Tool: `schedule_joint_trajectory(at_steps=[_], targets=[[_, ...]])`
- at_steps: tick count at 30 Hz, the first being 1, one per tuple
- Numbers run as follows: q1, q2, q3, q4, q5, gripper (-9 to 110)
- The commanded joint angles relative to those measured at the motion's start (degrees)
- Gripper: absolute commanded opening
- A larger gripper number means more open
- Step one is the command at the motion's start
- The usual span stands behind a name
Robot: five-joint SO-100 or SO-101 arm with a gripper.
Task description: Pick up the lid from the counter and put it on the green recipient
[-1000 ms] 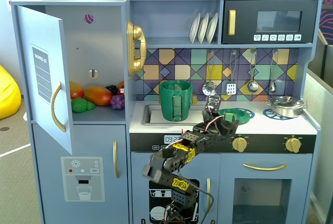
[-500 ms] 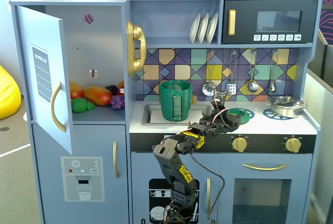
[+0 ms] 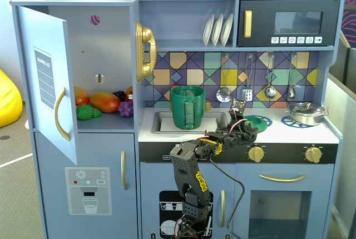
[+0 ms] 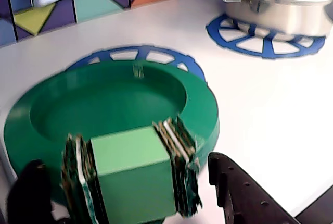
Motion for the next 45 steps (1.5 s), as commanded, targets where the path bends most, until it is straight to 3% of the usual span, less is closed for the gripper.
schedule_joint_trajectory(at_steps=[1, 5, 8, 17, 29, 36, 45], targets=[[-0.62, 0.09, -5.01, -2.29, 2.02, 25], [-0.70, 0.35, -4.83, -2.72, 1.67, 21], [-1.23, 0.79, -4.31, -2.46, -0.62, 0], [-2.20, 5.45, -3.96, -1.93, 0.35, 0], [-5.98, 13.54, -22.76, 15.38, -0.62, 0], [-12.39, 13.62, -34.19, 23.73, -2.29, 0], [-23.29, 15.47, -36.74, 30.06, -4.75, 0]])
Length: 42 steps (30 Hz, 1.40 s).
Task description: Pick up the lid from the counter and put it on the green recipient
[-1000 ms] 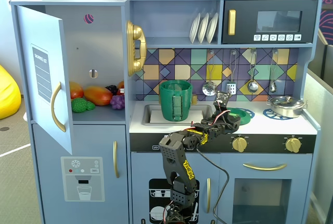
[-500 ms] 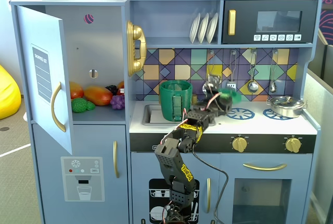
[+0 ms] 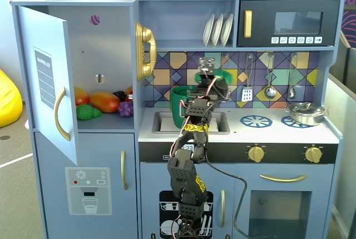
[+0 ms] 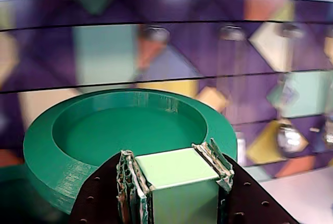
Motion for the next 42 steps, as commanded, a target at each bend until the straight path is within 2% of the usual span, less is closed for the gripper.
schedule_joint_trajectory(at_steps=[1, 15, 42], targets=[[-4.92, 3.87, -5.27, 1.76, -1.49, 0], [-10.11, 1.32, -5.63, 4.22, -2.46, 0], [-11.51, -4.48, -5.27, 1.76, -2.90, 0]])
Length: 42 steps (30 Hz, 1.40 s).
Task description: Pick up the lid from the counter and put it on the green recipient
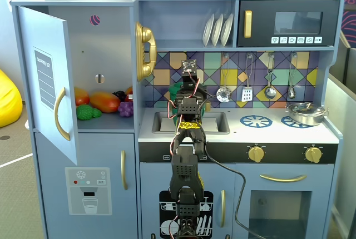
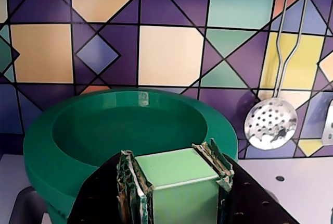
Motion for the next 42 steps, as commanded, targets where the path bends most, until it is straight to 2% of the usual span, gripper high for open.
schedule_joint_trajectory(at_steps=[1, 10, 17, 21, 25, 34, 39, 42], targets=[[-0.70, 1.05, -3.25, -2.37, -0.88, 0], [0.00, 4.83, 1.76, -0.26, -1.23, 0], [-0.53, 6.68, 1.58, 1.67, 1.76, 28], [-0.09, 6.15, -1.49, 1.49, 0.97, 38], [0.26, 8.53, -3.16, 3.43, -0.26, 36], [0.79, 27.60, -0.97, 24.08, -2.20, 35], [4.04, 36.83, 7.56, 32.61, -1.23, 35], [3.16, 41.13, 16.35, 36.83, -0.62, 28]])
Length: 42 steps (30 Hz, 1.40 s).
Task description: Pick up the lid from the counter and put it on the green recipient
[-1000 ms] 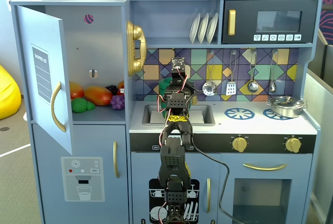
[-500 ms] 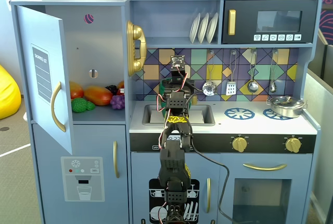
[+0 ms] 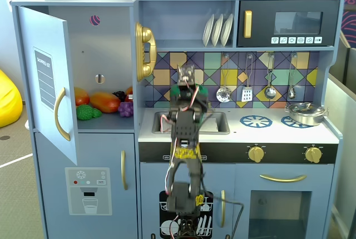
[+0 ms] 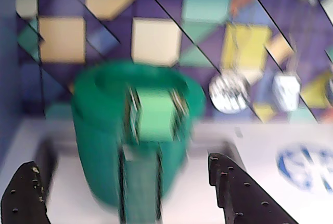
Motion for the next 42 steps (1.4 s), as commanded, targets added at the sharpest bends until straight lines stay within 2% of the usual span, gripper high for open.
schedule_joint_trajectory(at_steps=[1, 8, 12, 14, 17, 19, 22, 26, 31, 42], targets=[[0.00, 5.98, 11.25, 3.96, 0.62, 26], [-2.99, 13.62, 46.58, -3.96, 5.27, 0], [-5.01, 11.07, 59.59, -5.71, 6.50, 0], [-7.21, 11.07, 64.86, -7.82, 12.57, 0], [-7.56, 14.33, 72.77, -10.46, 13.18, 0], [-8.35, 16.44, 72.95, -5.01, 17.49, 0], [-8.44, 20.39, 72.86, 5.80, 13.97, 1], [-9.58, 29.09, 72.95, 21.01, 15.38, 0], [-9.23, 29.09, 72.95, 32.43, 12.92, 1], [-5.36, 29.18, 72.95, 33.75, 11.95, 2]])
